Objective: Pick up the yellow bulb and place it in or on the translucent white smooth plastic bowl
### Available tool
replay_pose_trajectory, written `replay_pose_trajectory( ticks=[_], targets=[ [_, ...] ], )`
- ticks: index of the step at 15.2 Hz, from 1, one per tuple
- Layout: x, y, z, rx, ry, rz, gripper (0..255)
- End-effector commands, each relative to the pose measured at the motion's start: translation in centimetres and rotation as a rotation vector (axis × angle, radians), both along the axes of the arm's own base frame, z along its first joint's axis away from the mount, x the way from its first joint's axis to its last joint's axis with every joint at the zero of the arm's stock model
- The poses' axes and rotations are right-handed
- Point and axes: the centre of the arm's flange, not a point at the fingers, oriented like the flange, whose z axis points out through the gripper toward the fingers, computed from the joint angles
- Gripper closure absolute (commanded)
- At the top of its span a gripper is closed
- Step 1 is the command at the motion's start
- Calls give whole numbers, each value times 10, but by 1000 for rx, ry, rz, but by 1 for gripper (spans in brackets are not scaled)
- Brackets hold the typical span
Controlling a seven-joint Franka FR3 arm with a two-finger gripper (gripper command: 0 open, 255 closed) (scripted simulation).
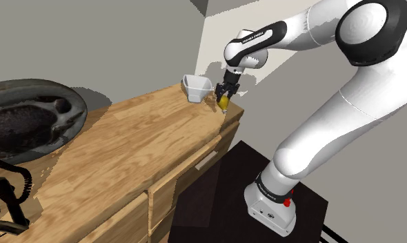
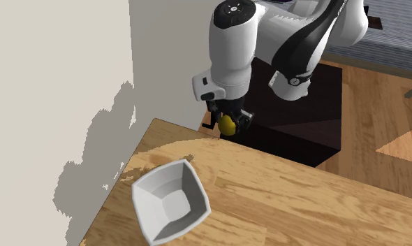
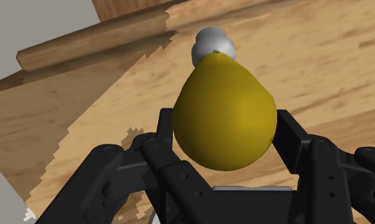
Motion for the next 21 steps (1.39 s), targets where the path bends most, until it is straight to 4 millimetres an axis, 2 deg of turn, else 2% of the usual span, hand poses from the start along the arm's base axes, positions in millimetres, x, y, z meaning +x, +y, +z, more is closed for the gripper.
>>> replay_pose_trajectory(
  ticks=[1, 19, 21],
  targets=[
    [0, 0, 11, 0, 0, 0, 255],
    [0, 0, 104, 0, 0, 0, 255],
    [25, -8, 107, 0, 0, 0, 255]
  ],
)
